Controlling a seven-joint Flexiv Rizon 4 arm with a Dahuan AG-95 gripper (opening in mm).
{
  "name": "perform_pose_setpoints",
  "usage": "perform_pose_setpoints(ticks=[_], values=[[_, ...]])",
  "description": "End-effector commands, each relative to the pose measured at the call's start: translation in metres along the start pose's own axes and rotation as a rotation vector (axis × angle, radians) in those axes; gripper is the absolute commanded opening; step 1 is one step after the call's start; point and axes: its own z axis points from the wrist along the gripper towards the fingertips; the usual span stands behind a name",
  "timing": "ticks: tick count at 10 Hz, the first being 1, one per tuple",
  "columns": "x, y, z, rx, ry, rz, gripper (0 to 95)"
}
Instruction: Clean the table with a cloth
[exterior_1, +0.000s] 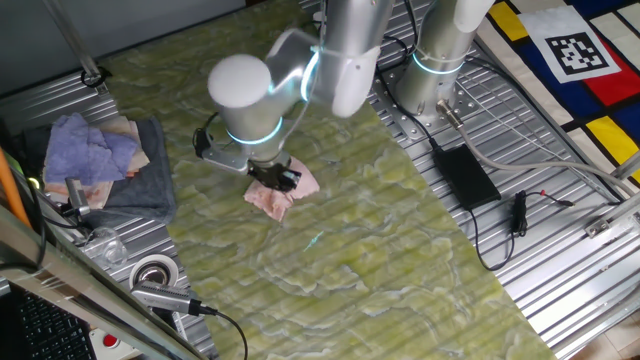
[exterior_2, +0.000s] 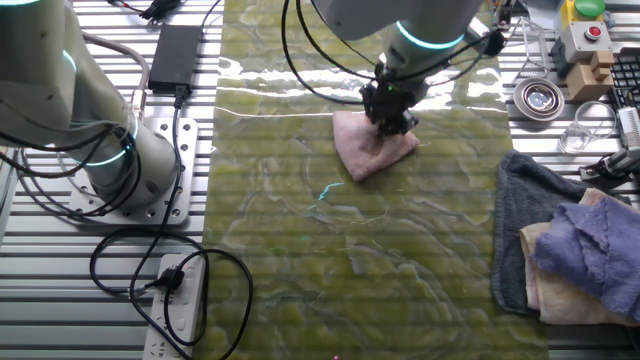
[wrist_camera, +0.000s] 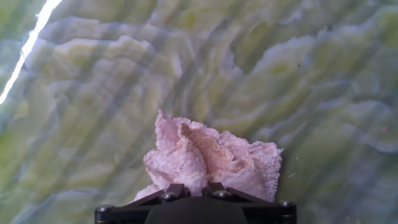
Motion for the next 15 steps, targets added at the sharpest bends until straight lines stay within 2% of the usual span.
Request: perform_pose_setpoints(ticks=[1, 2, 4, 6, 9, 15], values=[[0.018, -0.012, 0.005, 0.019, -0.015, -0.024, 0.0], [0.022, -0.015, 0.003, 0.004, -0.024, -0.019, 0.0], [0.024, -0.023, -0.002, 0.025, -0.014, -0.044, 0.0], [0.029, -0.029, 0.000, 0.027, -0.017, -0.064, 0.0], [0.040, -0.033, -0.004, 0.004, -0.002, -0.083, 0.0], [0.076, -0.021, -0.003, -0.013, 0.015, -0.092, 0.0]])
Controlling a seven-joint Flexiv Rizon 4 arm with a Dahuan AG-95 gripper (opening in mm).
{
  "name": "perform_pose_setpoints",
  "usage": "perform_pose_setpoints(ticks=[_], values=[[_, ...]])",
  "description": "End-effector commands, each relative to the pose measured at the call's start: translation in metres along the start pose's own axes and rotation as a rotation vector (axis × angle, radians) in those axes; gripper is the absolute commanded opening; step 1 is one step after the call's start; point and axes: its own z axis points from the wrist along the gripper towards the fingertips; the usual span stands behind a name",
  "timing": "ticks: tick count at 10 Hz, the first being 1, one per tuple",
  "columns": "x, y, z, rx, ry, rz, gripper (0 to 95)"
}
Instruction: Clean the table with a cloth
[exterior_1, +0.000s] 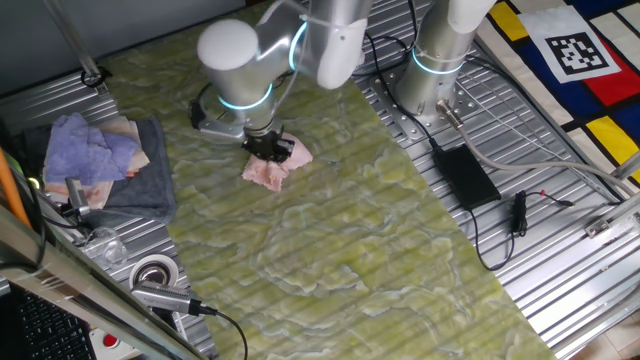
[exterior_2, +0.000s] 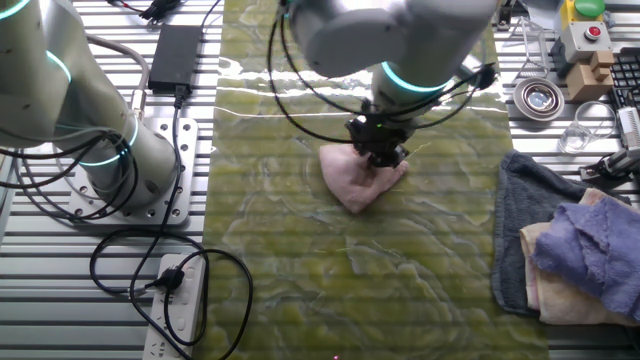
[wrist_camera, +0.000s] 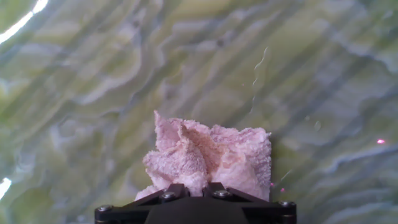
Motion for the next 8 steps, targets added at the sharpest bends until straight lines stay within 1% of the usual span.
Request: perform_pose_setpoints(ticks=[1, 3, 4, 5, 6, 8], values=[[0.008, 0.006, 0.003, -0.004, 0.002, 0.004, 0.0], [0.018, 0.015, 0.007, -0.006, 0.004, 0.006, 0.0], [0.025, 0.021, 0.008, -0.009, 0.010, 0.009, 0.0], [0.028, 0.023, 0.008, -0.010, 0.011, 0.009, 0.0], [0.036, 0.030, 0.010, -0.016, 0.020, 0.015, 0.0], [0.045, 0.039, 0.010, -0.038, 0.040, 0.018, 0.0]])
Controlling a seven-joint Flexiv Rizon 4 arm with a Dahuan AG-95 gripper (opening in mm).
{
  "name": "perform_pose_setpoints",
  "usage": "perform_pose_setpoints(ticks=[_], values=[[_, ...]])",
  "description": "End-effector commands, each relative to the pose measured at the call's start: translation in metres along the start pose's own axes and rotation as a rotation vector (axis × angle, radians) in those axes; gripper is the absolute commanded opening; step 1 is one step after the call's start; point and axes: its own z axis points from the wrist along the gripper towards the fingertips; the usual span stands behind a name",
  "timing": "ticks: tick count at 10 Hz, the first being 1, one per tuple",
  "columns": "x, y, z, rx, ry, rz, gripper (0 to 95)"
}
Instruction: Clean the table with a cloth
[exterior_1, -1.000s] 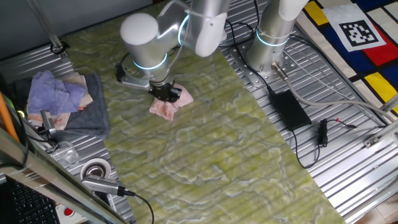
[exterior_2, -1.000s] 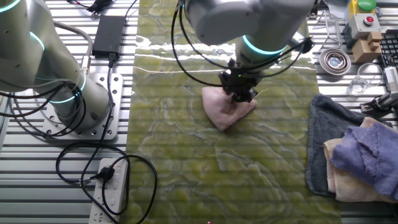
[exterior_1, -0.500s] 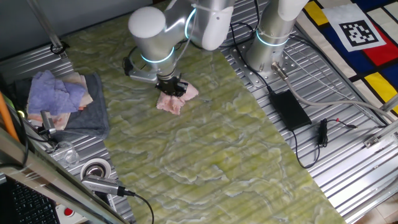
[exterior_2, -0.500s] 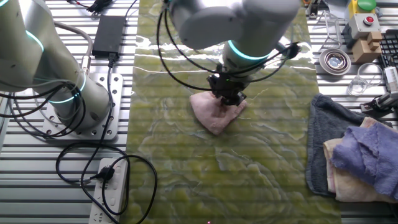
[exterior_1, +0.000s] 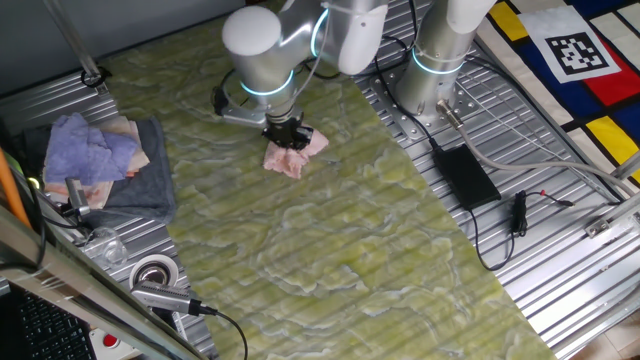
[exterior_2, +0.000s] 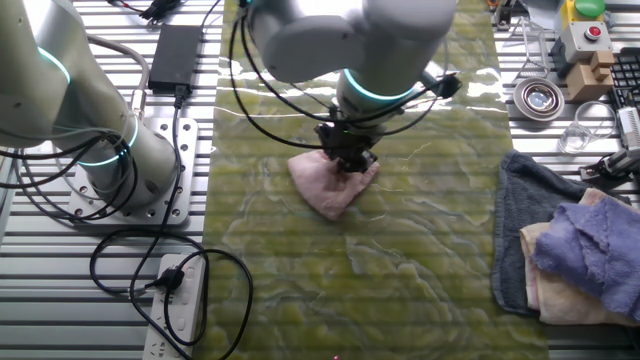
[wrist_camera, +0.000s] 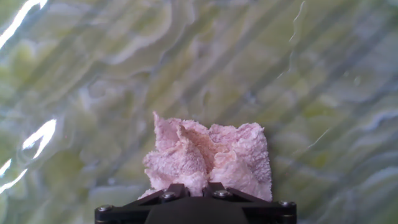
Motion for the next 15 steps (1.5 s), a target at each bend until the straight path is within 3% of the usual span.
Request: perform_pose_setpoints(ticks=[1, 5, 7, 15], values=[[0.009, 0.008, 0.000, -0.026, 0.018, 0.003, 0.0], [0.025, 0.018, 0.001, -0.043, 0.042, 0.008, 0.0], [0.021, 0.019, 0.008, -0.044, 0.041, 0.023, 0.0], [0.021, 0.019, 0.009, -0.054, 0.044, -0.016, 0.0]])
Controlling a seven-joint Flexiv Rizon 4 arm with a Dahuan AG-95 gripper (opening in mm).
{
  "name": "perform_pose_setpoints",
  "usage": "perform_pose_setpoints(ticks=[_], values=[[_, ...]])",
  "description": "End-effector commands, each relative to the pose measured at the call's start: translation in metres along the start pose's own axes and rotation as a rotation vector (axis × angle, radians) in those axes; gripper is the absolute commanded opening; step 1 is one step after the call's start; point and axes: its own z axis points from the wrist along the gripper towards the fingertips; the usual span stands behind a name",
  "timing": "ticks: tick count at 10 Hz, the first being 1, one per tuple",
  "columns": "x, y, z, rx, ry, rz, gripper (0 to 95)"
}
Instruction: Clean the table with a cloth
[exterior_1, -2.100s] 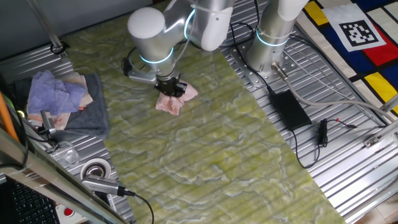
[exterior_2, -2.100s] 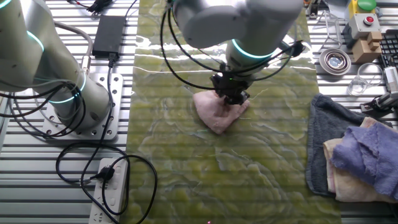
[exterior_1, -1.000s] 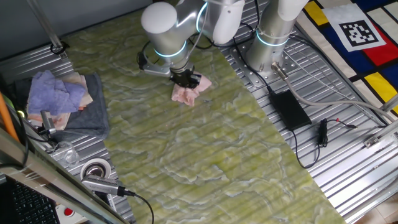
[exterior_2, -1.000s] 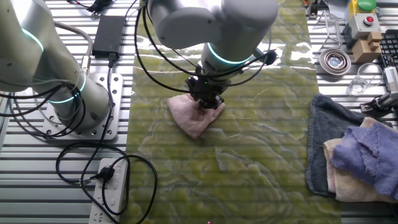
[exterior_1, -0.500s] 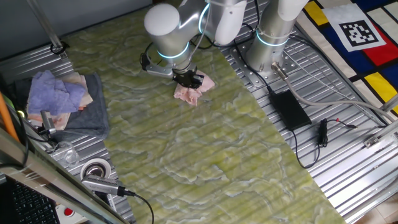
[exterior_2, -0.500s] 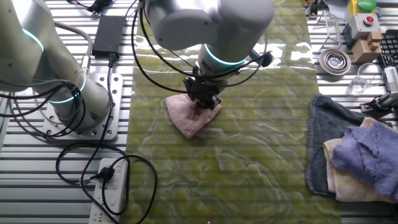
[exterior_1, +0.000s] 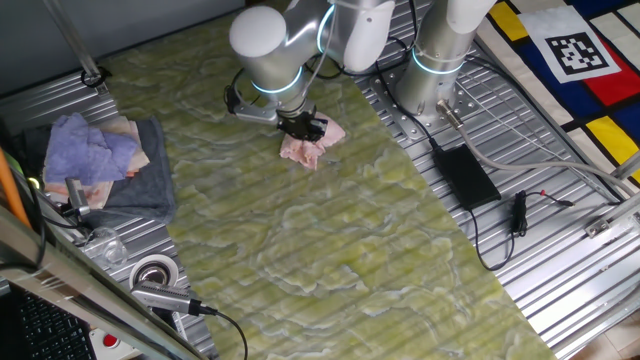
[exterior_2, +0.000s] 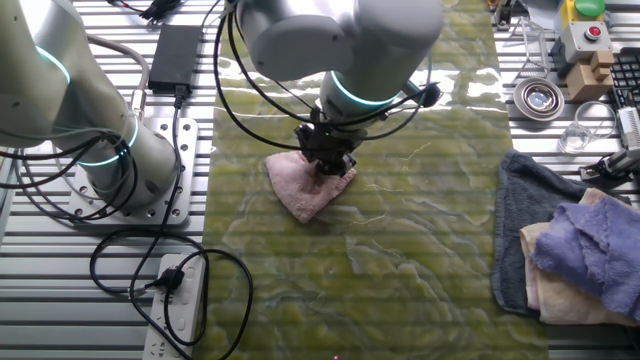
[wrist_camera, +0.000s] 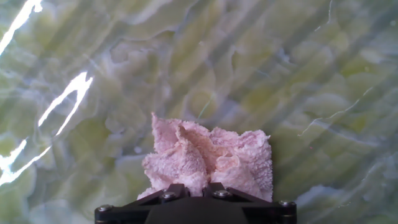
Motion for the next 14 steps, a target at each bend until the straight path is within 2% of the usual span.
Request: perform_pose_setpoints(ticks=[1, 3, 5, 8, 14], values=[[-0.0004, 0.0001, -0.0005, -0.007, 0.001, -0.009, 0.0], [-0.0004, 0.0001, -0.0005, -0.010, 0.007, -0.011, 0.0], [-0.0004, 0.0001, -0.0005, -0.014, 0.000, 0.000, 0.0], [-0.0004, 0.0001, -0.0005, -0.002, 0.009, 0.012, 0.0], [0.0007, -0.0009, -0.0004, -0.014, 0.005, -0.016, 0.0]])
